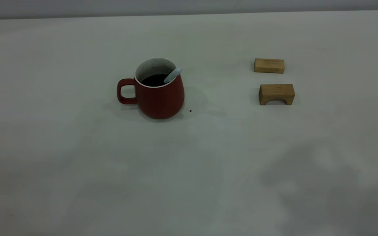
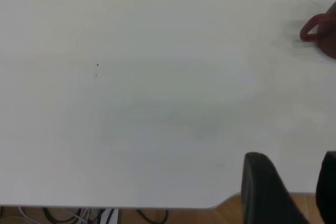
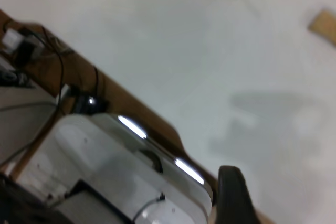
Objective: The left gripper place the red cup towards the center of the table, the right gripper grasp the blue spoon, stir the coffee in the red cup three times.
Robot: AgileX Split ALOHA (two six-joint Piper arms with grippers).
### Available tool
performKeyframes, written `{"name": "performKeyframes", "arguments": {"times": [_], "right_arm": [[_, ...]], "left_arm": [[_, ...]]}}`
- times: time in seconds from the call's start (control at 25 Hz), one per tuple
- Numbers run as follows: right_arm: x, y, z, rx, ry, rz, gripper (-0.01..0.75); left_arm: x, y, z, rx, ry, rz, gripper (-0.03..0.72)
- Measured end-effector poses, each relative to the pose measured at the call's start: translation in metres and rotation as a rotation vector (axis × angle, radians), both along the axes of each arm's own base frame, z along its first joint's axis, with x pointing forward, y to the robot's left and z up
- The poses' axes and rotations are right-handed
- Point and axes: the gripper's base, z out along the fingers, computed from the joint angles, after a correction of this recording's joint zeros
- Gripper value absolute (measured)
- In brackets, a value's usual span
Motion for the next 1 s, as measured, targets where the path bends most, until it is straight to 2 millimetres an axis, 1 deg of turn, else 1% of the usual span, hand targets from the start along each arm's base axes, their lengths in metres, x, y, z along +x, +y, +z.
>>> {"name": "performKeyframes", "arguments": {"times": [0.2, 0.28, 0.32, 0.4, 0.56, 0.8, 0.88, 1.0], "right_arm": [[-0.066, -0.029, -0.018, 0.015, -0.038, 0.0, 0.511], [-0.092, -0.04, -0.024, 0.041, -0.096, -0.005, 0.511], [-0.103, -0.045, -0.029, 0.058, -0.13, -0.011, 0.511], [-0.117, -0.053, -0.038, 0.108, -0.206, -0.055, 0.511], [-0.137, -0.071, -0.058, 0.159, -0.316, -0.231, 0.511], [-0.157, -0.09, -0.086, 0.057, -0.426, -0.421, 0.511], [-0.164, -0.093, -0.092, 0.048, -0.448, -0.473, 0.511], [-0.174, -0.097, -0.094, 0.054, -0.481, -0.565, 0.511]], "left_arm": [[0.0, 0.0, 0.0, 0.0, 0.0, 0.0, 0.322], [0.0, 0.0, 0.0, 0.0, 0.0, 0.0, 0.322], [0.0, 0.0, 0.0, 0.0, 0.0, 0.0, 0.321], [0.0, 0.0, 0.0, 0.0, 0.0, 0.0, 0.322], [0.0, 0.0, 0.0, 0.0, 0.0, 0.0, 0.322], [0.0, 0.0, 0.0, 0.0, 0.0, 0.0, 0.322], [0.0, 0.0, 0.0, 0.0, 0.0, 0.0, 0.322], [0.0, 0.0, 0.0, 0.0, 0.0, 0.0, 0.322]]}}
